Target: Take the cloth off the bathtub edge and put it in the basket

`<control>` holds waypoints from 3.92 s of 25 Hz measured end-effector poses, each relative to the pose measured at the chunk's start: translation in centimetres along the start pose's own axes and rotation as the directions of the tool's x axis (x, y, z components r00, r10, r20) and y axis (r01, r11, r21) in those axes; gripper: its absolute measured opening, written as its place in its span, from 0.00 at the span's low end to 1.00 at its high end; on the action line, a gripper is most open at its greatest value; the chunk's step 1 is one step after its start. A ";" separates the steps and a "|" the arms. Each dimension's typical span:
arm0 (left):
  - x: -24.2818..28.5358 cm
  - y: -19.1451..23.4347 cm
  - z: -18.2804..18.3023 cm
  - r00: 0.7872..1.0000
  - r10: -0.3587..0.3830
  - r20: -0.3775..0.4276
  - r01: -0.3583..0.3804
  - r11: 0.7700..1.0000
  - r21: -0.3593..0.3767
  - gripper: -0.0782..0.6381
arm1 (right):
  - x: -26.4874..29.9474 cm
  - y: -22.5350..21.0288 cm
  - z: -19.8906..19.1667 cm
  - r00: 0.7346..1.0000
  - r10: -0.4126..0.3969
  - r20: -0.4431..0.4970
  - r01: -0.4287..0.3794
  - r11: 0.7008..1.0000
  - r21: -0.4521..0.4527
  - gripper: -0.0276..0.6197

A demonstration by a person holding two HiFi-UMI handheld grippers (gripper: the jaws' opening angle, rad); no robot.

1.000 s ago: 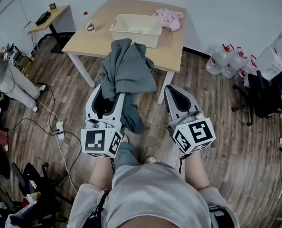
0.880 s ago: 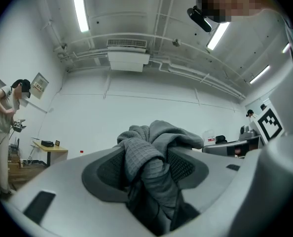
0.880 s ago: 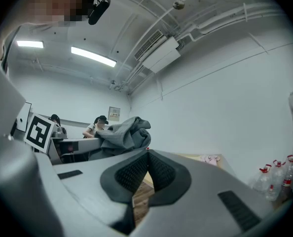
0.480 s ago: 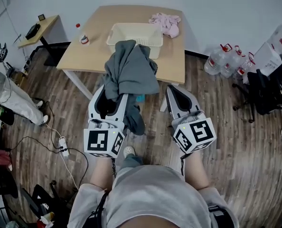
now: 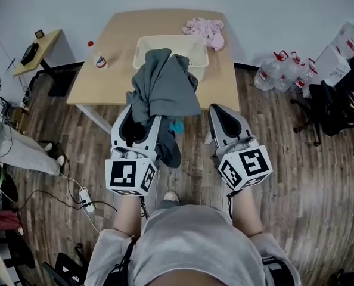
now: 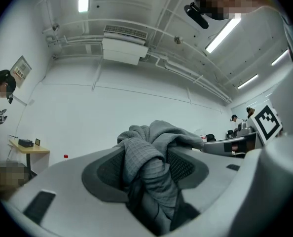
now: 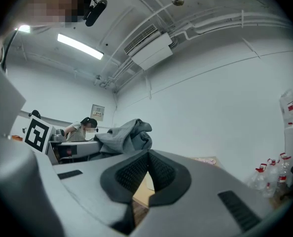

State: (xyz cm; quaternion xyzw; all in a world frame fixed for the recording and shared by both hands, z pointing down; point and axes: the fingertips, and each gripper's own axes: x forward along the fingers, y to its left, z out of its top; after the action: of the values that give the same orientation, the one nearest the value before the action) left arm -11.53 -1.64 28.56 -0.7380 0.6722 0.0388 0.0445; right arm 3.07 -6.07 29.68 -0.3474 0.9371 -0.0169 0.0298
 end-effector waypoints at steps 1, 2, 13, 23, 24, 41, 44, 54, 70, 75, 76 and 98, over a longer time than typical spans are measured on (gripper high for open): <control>0.4 0.6 0.0 1.000 -0.007 0.000 0.007 1.000 0.000 0.47 | 0.6 0.1 -0.1 1.000 -0.006 0.001 0.006 1.000 -0.001 0.05; 0.7 1.2 -0.1 1.000 -0.013 0.001 0.013 1.000 -0.001 0.47 | 1.2 0.2 -0.1 1.000 -0.012 0.000 0.012 1.000 -0.001 0.05; 4.1 5.6 -1.3 0.995 -0.099 -0.011 0.099 0.995 -0.008 0.47 | 5.6 0.8 -1.5 0.996 -0.093 -0.013 0.093 0.996 0.003 0.05; 8.2 5.9 -2.7 0.990 -0.136 -0.027 0.136 0.990 -0.025 0.47 | 7.9 -2.3 -2.4 0.991 -0.126 -0.041 0.126 0.992 -0.008 0.05; 8.7 5.9 -2.7 0.990 -0.136 -0.026 0.135 0.991 -0.022 0.47 | 8.2 -2.8 -2.4 0.991 -0.125 -0.040 0.125 0.992 -0.007 0.05; 19.8 5.0 -1.2 0.999 -0.049 0.015 0.048 0.999 0.012 0.47 | 15.1 -12.9 -0.2 1.000 -0.025 -0.007 0.025 1.000 -0.007 0.05; 21.1 4.8 -1.0 0.999 -0.031 0.019 0.031 0.999 0.023 0.47 | 16.2 -14.2 -0.1 1.000 0.007 -0.006 -0.007 1.000 -0.012 0.05; 23.6 4.0 -0.1 0.999 0.000 0.054 -0.003 0.999 0.054 0.47 | 17.5 -17.1 -0.5 0.998 0.054 0.013 -0.054 0.999 -0.007 0.05; 30.5 8.0 3.6 0.986 -0.132 0.100 0.126 0.990 0.067 0.47 | 22.4 -19.5 -0.4 0.999 -0.040 -0.002 0.040 0.999 -0.010 0.05; 32.9 10.6 5.7 0.971 -0.198 0.132 0.191 0.980 0.064 0.47 | 24.9 -19.4 -0.3 0.995 -0.097 -0.005 0.097 0.995 -0.006 0.05; 33.5 11.0 6.1 0.967 -0.213 0.138 0.205 0.976 0.070 0.47 | 25.3 -19.5 -0.3 0.994 -0.111 -0.006 0.111 0.994 -0.005 0.05; 42.7 14.8 -4.5 0.881 -0.473 -0.009 0.472 0.879 0.071 0.47 | 30.3 -19.7 -2.5 0.923 -0.384 -0.033 0.384 0.923 -0.007 0.05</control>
State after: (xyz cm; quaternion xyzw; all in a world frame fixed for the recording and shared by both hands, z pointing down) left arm -22.33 -45.77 27.78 -0.8773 0.4729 0.0063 0.0818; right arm -7.18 -40.71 31.90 -0.5237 0.8514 -0.0282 0.0101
